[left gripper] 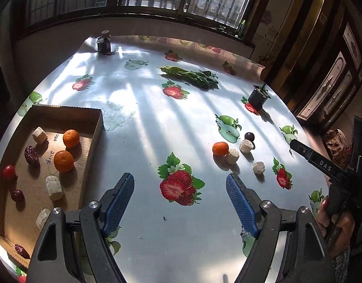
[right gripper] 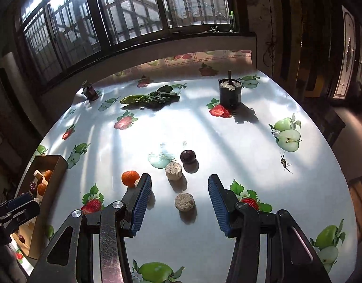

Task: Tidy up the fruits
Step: 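Move both open tools from the tray toward the remaining tangerine and root pieces, then grasp a tangerine with the left tool while the right tool grasps a root piece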

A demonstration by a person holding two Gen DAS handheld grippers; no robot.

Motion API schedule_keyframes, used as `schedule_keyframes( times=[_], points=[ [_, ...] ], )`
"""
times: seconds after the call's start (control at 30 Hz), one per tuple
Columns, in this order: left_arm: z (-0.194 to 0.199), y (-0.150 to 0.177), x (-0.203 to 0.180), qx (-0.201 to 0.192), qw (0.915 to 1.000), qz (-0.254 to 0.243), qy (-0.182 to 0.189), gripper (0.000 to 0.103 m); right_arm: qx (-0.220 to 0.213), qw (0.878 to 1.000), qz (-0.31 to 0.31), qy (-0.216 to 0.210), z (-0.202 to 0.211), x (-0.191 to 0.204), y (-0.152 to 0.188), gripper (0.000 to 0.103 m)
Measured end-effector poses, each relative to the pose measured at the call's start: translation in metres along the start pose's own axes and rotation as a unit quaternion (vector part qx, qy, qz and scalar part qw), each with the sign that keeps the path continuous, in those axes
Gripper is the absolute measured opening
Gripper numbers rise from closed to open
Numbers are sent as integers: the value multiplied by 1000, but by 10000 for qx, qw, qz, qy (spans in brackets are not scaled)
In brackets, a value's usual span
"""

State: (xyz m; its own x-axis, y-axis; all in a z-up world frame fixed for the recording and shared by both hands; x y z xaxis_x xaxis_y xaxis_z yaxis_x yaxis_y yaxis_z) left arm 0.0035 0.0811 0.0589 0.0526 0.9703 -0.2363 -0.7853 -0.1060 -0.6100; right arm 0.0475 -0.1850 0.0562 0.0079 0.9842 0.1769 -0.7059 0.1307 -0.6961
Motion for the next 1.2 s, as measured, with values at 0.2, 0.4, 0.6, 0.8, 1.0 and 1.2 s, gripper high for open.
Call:
schedule_keyframes(
  times=[0.2, 0.4, 0.6, 0.8, 1.0, 1.2],
  points=[
    [-25, 3, -5, 207, 9997, -12, -85, 80, 178, 9964, -793, -231, -32, -51, -1, 52],
    [-68, -5, -34, 455, 9987, -165, 129, 79, 496, 9940, -718, -654, -58, -39, 20, 43],
    [-117, -29, -63, 461, 9976, -235, 452, 78, 539, 9946, 0, -885, -58, 1, 35, 43],
    [-167, -32, -72, 928, 9935, -91, 657, 53, 664, 9948, 289, -723, -70, 9, 47, 43],
    [-166, -27, -81, 848, 9936, -381, 646, 30, 683, 9949, 531, -518, -77, 14, 51, 33],
    [-164, -20, -88, 699, 9949, -587, 438, 34, 636, 9942, 818, -304, -78, 22, 54, 30]
  ],
)
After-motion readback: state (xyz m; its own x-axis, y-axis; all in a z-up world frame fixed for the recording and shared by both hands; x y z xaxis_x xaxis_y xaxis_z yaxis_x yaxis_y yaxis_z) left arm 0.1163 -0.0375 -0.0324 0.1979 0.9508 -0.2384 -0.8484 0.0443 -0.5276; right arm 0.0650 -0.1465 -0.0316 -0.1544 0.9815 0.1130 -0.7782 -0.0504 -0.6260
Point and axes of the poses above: each gripper's, at about its wrist camera, not at the fingertips, and z roughly against the way its jaws point, x to its left, y to its underside, the point moved 6 cm from there along -z, roughly the way its jaws point
